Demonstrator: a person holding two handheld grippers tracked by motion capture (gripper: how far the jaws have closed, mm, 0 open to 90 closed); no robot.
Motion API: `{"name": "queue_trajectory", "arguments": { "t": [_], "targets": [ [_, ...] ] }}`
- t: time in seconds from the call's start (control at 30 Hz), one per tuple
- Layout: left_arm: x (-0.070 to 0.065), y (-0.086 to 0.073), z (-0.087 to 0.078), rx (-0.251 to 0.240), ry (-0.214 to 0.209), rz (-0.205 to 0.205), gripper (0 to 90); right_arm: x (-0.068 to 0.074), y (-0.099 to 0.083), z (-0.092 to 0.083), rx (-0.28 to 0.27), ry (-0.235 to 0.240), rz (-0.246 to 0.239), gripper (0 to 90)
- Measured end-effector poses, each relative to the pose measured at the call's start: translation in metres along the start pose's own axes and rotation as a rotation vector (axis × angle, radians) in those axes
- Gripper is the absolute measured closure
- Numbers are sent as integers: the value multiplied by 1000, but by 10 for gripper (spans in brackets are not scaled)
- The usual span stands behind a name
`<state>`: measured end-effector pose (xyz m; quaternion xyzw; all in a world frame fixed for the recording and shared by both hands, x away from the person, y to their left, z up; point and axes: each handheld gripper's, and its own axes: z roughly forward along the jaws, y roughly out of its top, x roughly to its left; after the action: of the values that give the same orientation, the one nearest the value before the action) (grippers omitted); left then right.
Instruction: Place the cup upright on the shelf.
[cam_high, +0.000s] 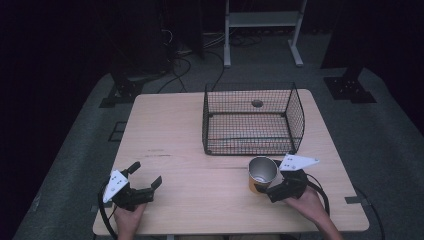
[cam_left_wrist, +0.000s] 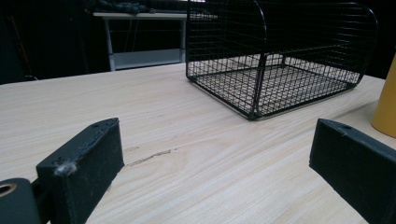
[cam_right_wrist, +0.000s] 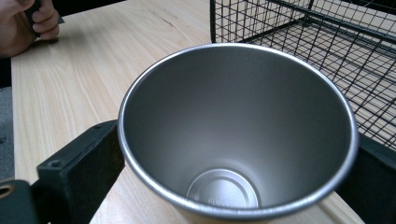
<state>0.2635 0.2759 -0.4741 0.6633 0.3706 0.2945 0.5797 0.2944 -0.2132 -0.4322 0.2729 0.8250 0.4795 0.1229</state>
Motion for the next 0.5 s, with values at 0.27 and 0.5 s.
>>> {"name": "queue_trajectory", "arguments": {
  "t": [0.27, 0.5],
  "targets": [
    [0, 0, 0, 0, 0, 0, 22, -1, 2, 6, -2, -8, 7, 21],
    [0, 0, 0, 0, 0, 0, 22, -2, 3, 9, 1, 2, 8, 87]
  ]
}}
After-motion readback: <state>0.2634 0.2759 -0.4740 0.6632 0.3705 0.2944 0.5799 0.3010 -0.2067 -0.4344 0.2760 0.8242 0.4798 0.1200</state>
